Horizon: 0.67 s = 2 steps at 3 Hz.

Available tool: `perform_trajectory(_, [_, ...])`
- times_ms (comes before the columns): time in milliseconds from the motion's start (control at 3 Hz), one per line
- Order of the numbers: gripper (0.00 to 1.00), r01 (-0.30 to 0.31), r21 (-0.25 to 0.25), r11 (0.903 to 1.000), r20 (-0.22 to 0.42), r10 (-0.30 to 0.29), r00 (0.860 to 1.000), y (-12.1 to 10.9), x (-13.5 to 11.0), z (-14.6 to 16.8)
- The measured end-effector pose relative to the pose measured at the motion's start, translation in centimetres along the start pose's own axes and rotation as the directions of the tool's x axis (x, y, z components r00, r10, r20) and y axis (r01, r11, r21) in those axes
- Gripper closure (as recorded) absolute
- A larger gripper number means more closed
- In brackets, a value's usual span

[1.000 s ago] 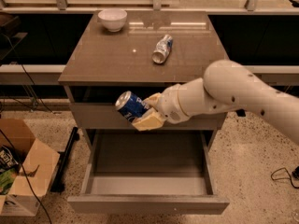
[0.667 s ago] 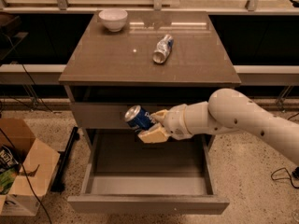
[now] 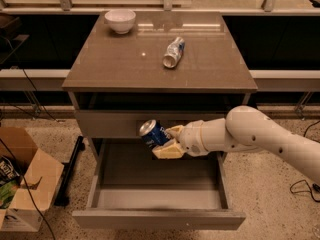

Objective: Place pepsi can into middle drawer

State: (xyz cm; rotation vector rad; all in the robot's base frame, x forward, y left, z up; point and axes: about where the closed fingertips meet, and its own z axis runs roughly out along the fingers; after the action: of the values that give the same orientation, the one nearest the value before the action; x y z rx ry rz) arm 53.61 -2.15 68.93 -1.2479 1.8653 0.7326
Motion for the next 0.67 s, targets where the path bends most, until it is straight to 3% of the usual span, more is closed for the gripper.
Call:
perform_trajectory(333, [1.00, -0.019, 0.009, 0.9998, -0.062, 0.020, 0.998, -0.5, 1.9, 1.5])
perform_trajectory(667, [1.00, -0.051, 0.004, 0.9987, -0.138, 0.051, 0.989, -0.9, 5.8, 3.6])
